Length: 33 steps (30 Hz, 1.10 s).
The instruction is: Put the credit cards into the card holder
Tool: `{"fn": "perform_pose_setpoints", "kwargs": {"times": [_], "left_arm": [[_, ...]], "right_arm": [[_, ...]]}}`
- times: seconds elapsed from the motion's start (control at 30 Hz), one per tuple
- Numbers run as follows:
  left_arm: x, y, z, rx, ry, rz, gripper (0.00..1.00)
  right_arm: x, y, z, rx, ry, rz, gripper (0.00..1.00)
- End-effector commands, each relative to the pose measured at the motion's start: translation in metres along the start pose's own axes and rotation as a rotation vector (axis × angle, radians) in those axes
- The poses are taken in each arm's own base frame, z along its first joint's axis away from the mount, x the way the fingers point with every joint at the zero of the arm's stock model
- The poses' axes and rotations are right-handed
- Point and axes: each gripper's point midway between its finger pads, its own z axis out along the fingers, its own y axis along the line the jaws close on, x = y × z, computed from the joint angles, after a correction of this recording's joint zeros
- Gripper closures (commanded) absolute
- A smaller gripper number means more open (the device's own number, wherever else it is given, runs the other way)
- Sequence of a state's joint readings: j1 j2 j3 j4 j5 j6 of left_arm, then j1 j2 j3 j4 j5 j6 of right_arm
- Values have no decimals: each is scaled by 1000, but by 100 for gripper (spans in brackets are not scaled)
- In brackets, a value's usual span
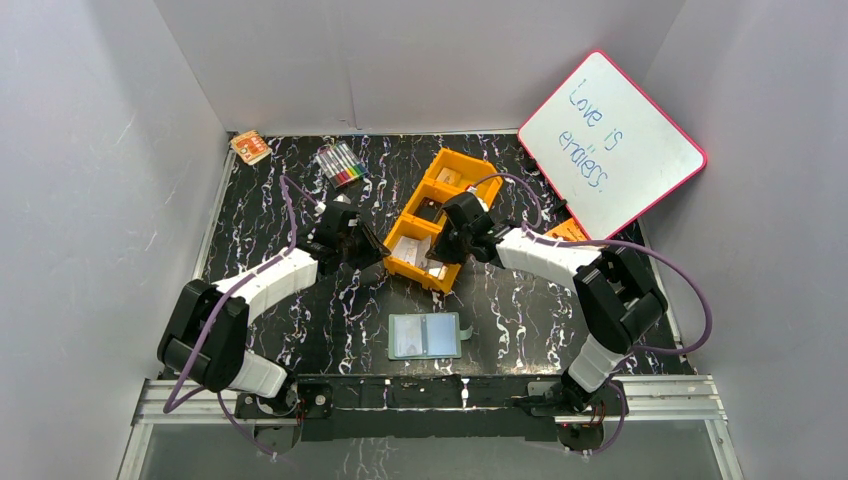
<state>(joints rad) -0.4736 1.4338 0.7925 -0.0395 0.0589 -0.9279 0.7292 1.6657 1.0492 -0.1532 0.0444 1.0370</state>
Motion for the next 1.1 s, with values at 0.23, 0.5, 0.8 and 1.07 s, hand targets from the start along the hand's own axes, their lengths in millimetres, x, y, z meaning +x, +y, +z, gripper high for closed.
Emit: {"fn": "perform_pose_setpoints", "kwargs": {"times": [0.23,0.5,0.8,1.07], "left_arm": [[24,33,-8,-105,71,31,100],[18,28,-8,-98,58,36,100],[8,19,-11,-104,39,50,99],[-3,-5,-29,-68,48,63,59]], "right_arm": [[-25,38,-22,-137,-74,52,100],[-42,56,-53,-156,-97,107,100],[-59,64,-95,-204,-102,155,100],[-61,59,-153,-269,-101,191,100]]}}
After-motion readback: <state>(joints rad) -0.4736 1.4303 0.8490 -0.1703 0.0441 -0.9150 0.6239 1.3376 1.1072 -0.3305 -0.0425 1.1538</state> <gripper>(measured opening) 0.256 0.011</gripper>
